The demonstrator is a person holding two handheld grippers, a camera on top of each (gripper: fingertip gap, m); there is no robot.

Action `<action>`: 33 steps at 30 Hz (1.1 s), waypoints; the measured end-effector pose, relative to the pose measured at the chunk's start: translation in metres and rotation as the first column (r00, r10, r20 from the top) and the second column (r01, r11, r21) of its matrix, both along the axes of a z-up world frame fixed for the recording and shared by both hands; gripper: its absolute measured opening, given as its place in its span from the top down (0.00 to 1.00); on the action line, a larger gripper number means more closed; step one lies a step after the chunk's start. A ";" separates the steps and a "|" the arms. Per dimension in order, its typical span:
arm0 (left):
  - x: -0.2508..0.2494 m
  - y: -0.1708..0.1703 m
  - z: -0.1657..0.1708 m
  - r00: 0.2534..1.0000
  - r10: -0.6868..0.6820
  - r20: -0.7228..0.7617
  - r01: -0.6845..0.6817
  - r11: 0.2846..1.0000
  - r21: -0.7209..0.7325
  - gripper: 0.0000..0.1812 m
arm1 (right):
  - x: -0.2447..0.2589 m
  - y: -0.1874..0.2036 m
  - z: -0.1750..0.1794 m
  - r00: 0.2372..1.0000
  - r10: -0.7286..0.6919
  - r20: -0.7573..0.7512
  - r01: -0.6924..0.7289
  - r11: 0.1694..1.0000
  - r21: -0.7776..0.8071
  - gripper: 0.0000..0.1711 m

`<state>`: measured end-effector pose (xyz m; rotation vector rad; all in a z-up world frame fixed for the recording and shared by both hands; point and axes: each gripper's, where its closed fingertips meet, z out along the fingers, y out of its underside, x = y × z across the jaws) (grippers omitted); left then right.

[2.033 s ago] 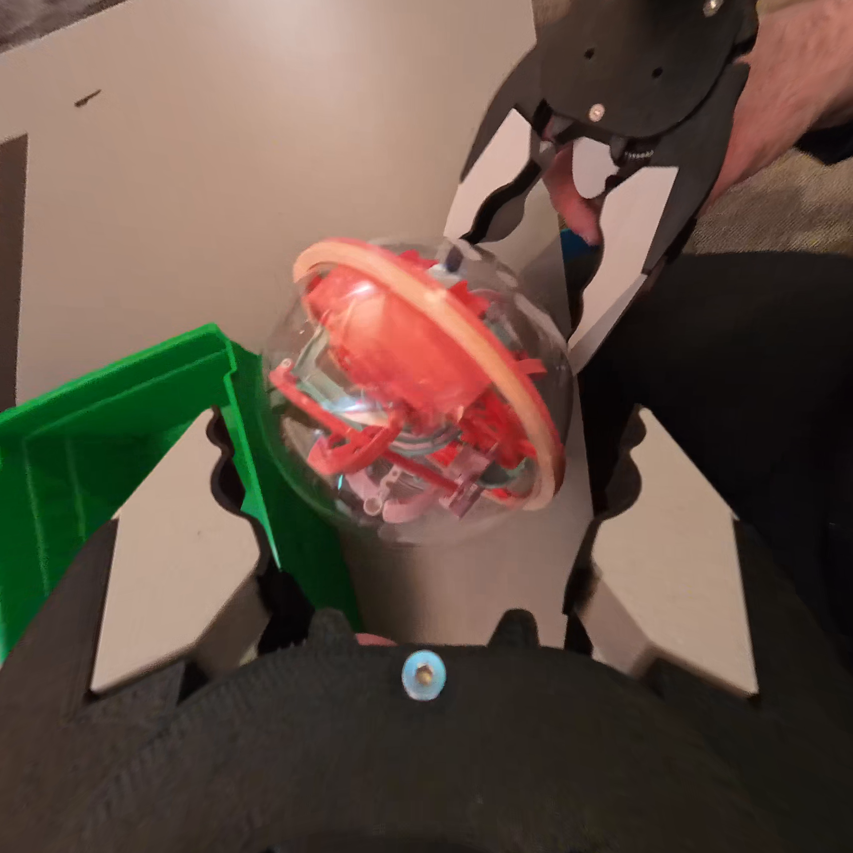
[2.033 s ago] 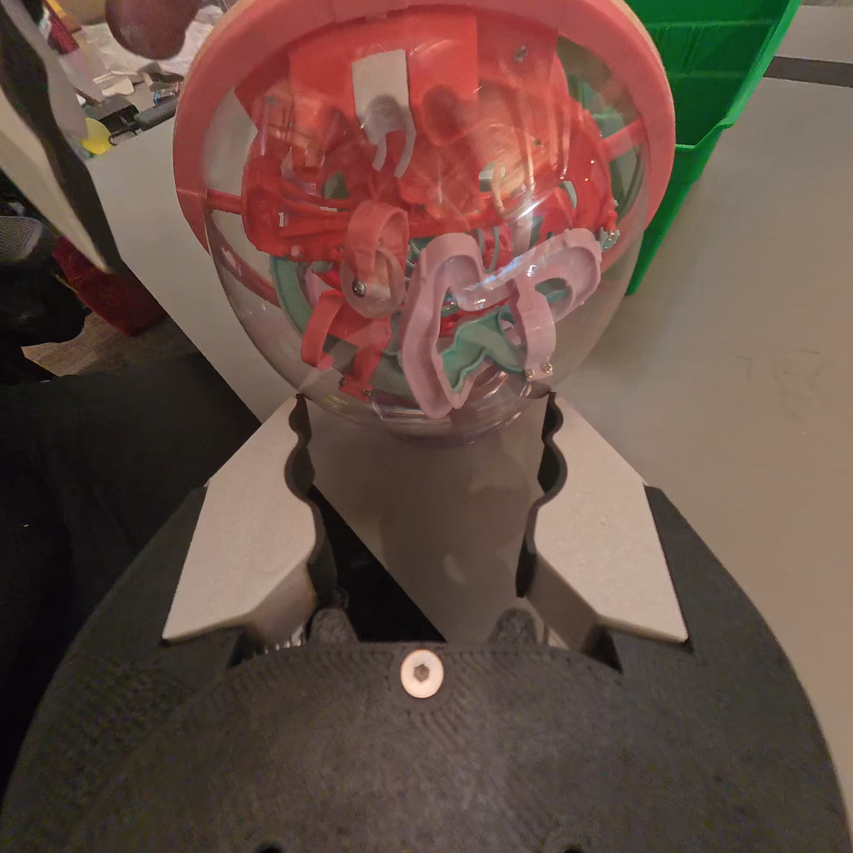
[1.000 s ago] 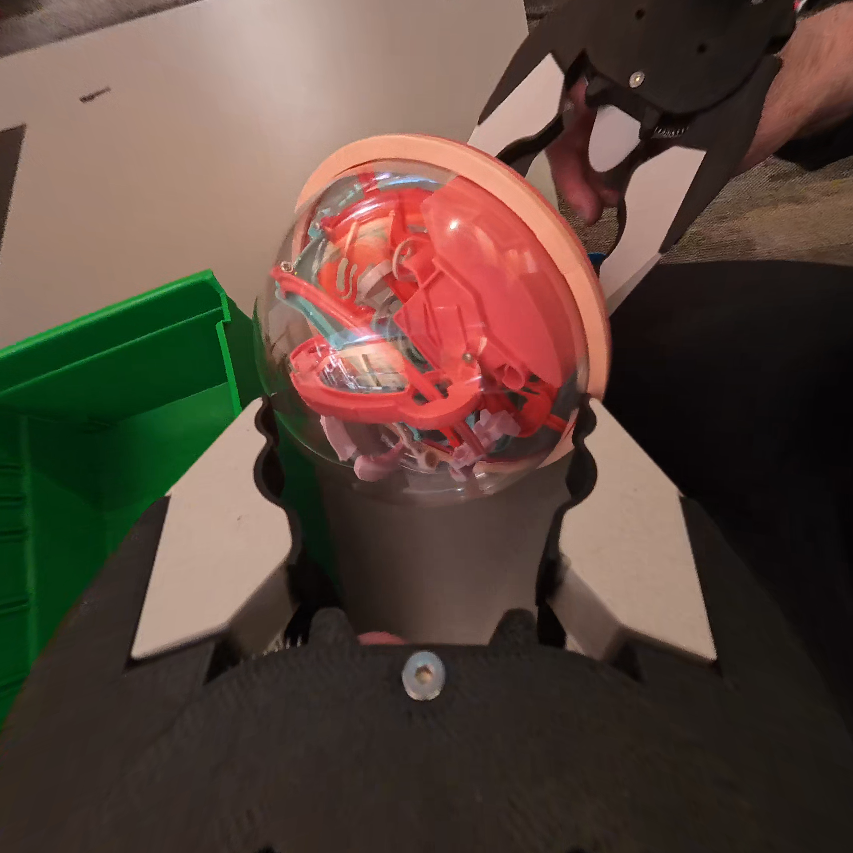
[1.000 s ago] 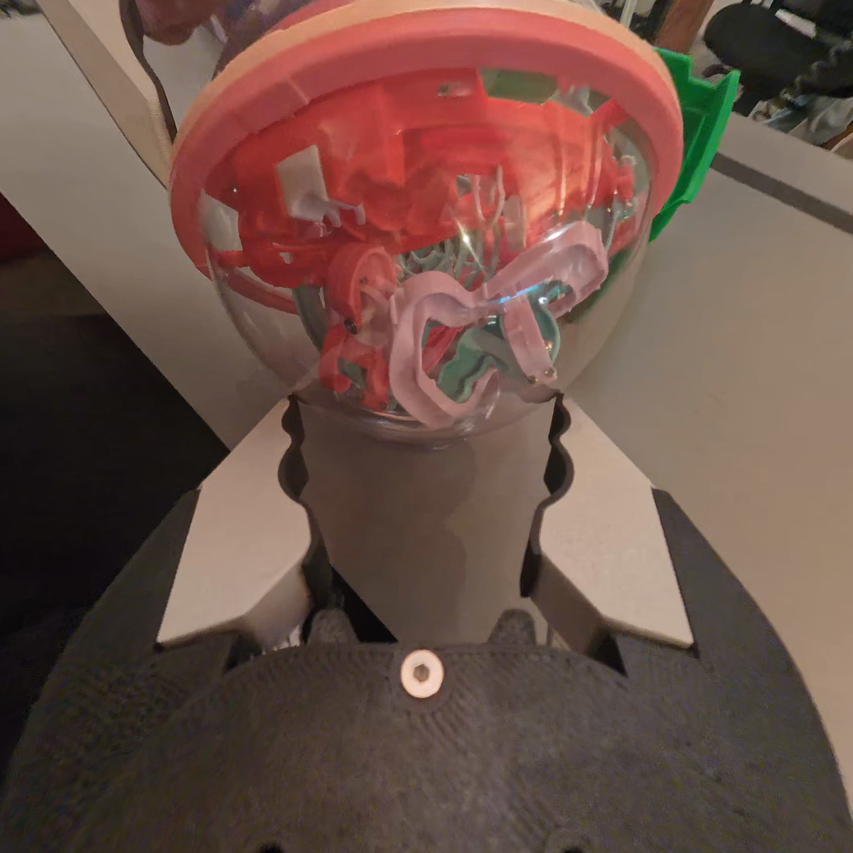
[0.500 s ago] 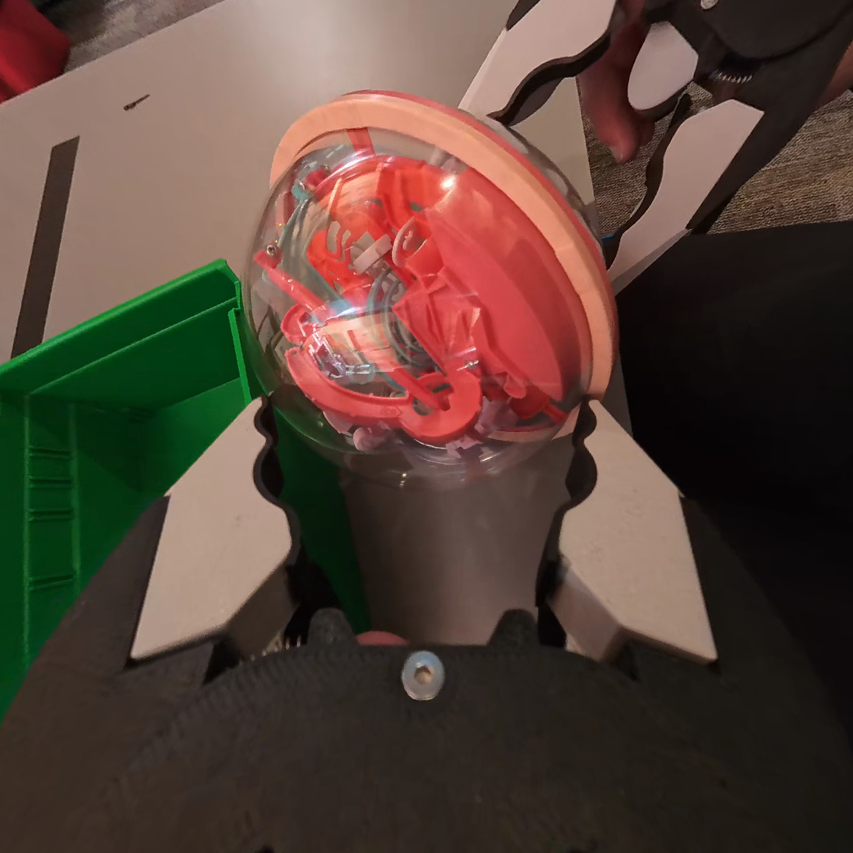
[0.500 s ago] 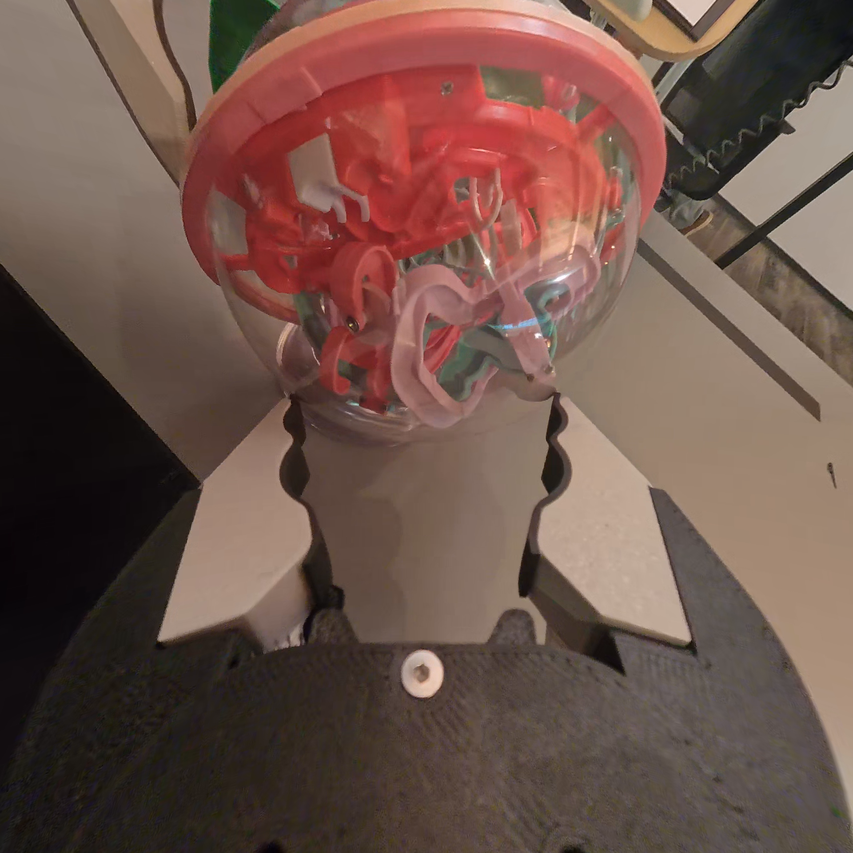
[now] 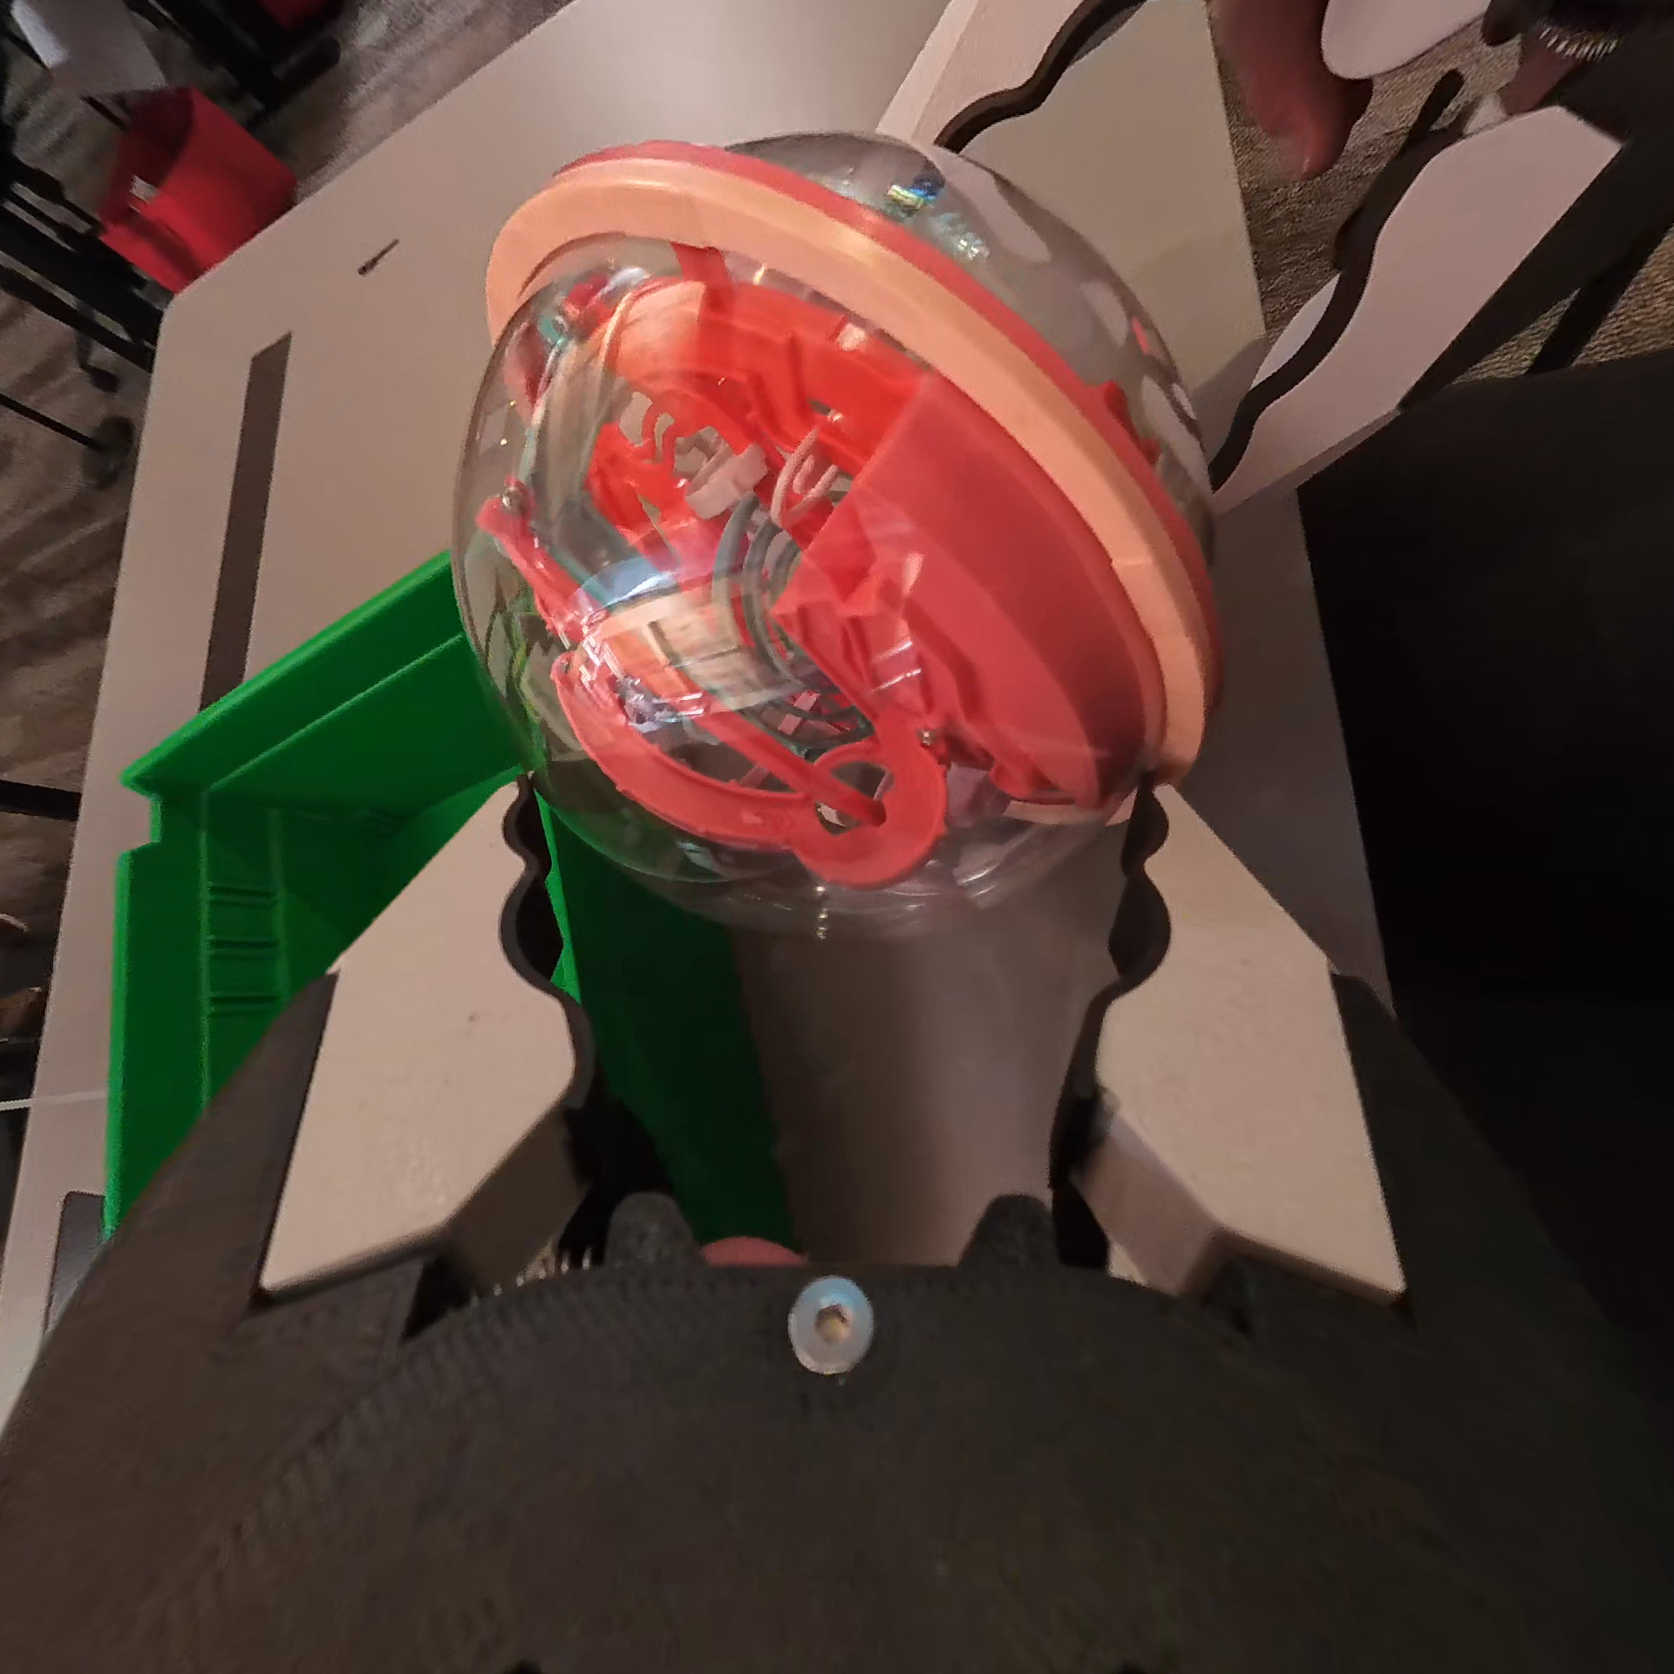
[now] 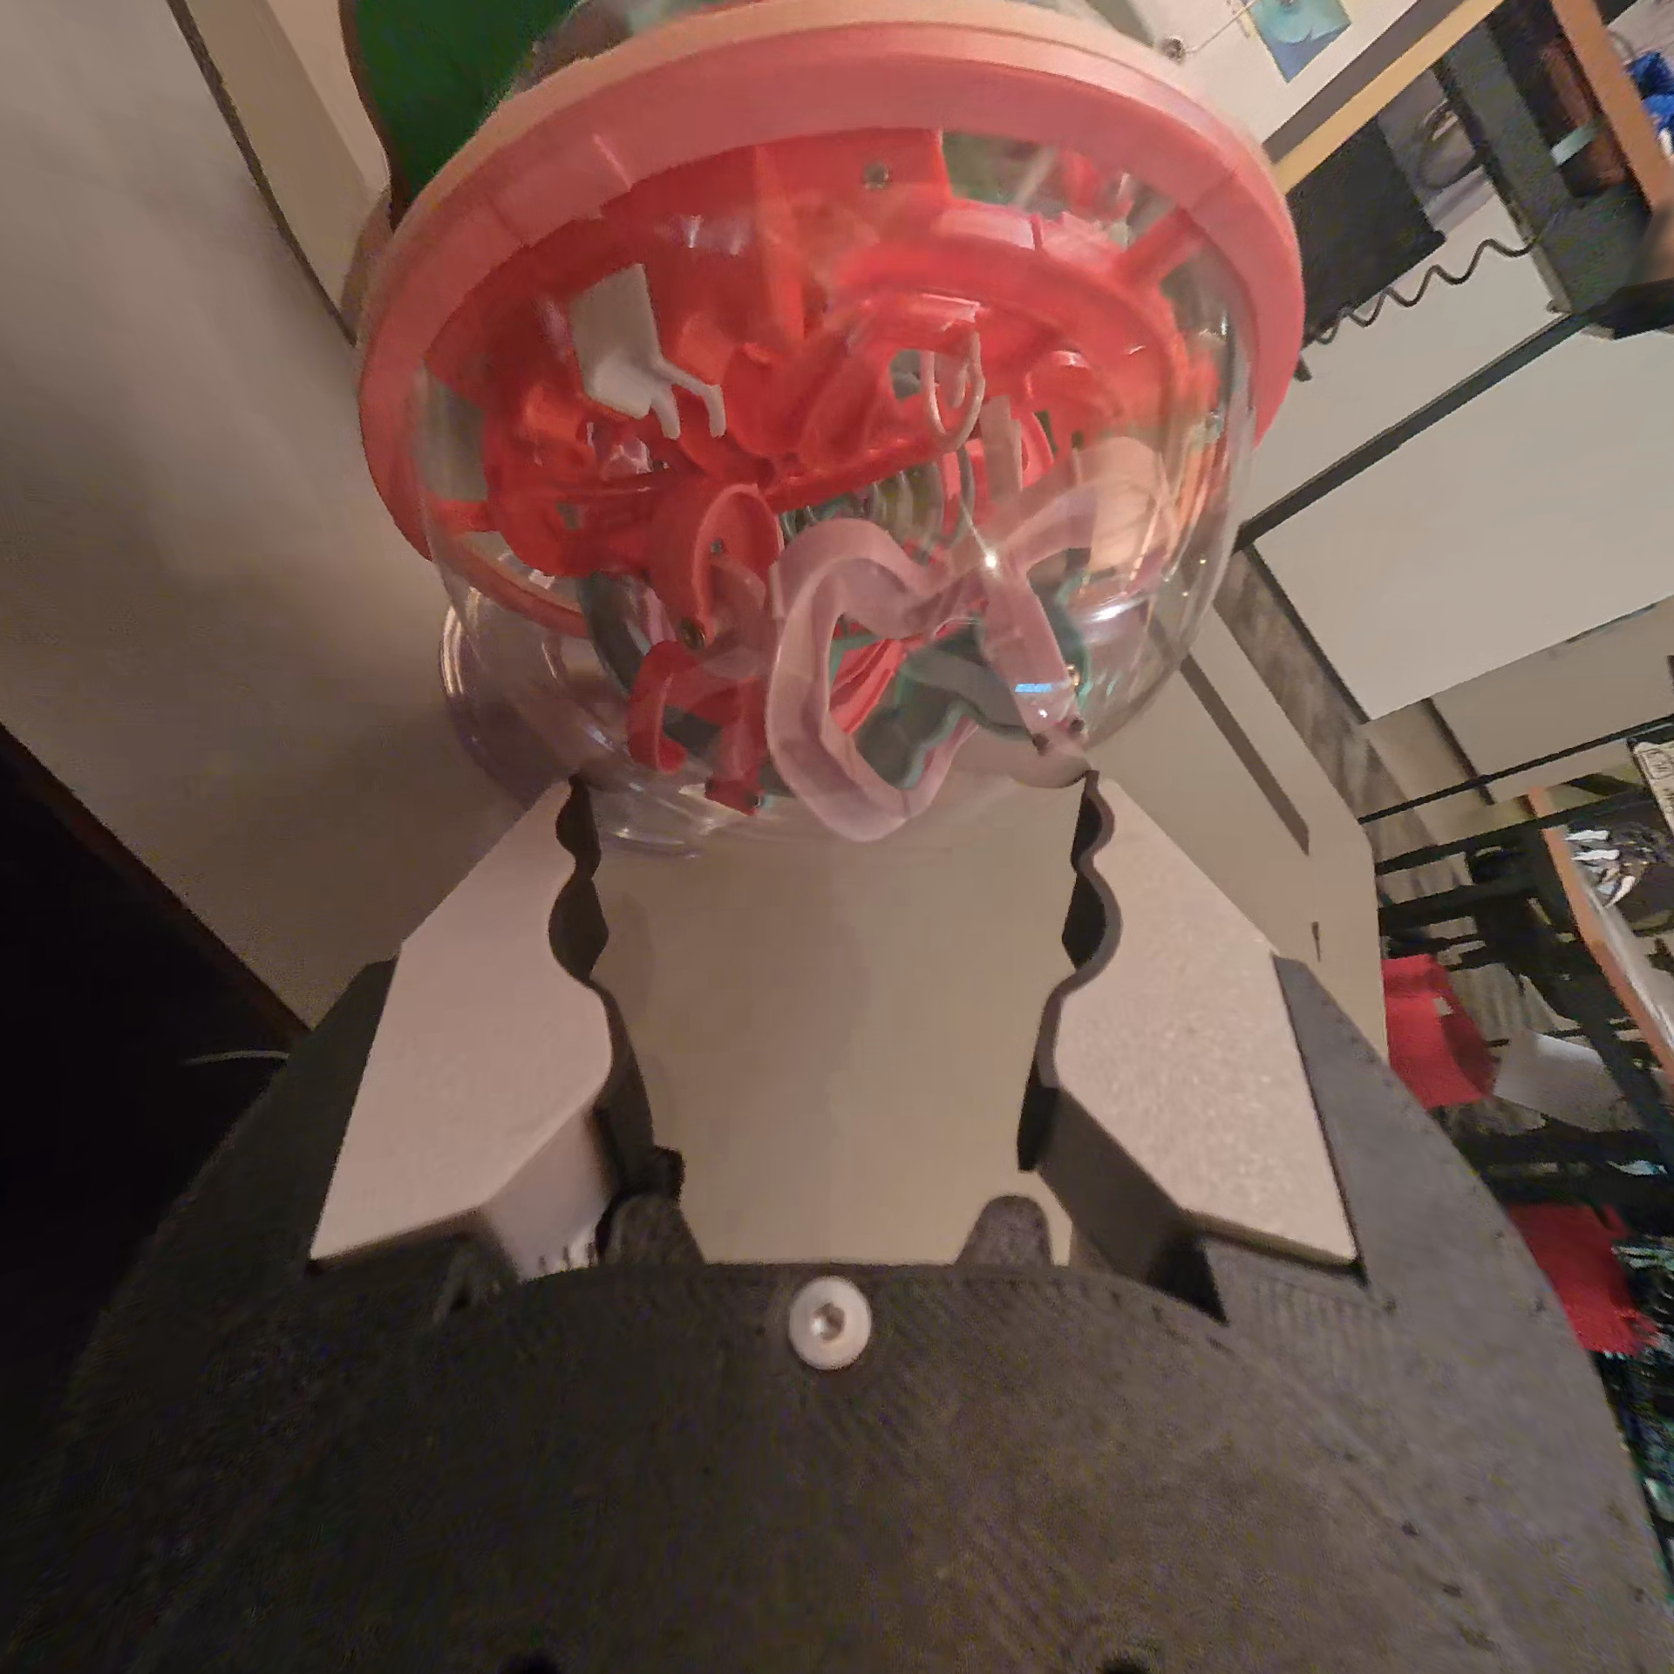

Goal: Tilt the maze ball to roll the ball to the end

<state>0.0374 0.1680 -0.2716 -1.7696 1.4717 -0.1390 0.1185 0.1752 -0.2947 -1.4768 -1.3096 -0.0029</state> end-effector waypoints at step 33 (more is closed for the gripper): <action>-0.014 0.014 -0.010 0.996 0.061 -0.061 -0.057 0.996 0.066 0.32 | -0.005 -0.006 0.021 0.979 0.078 -0.187 -0.110 0.980 -0.166 0.35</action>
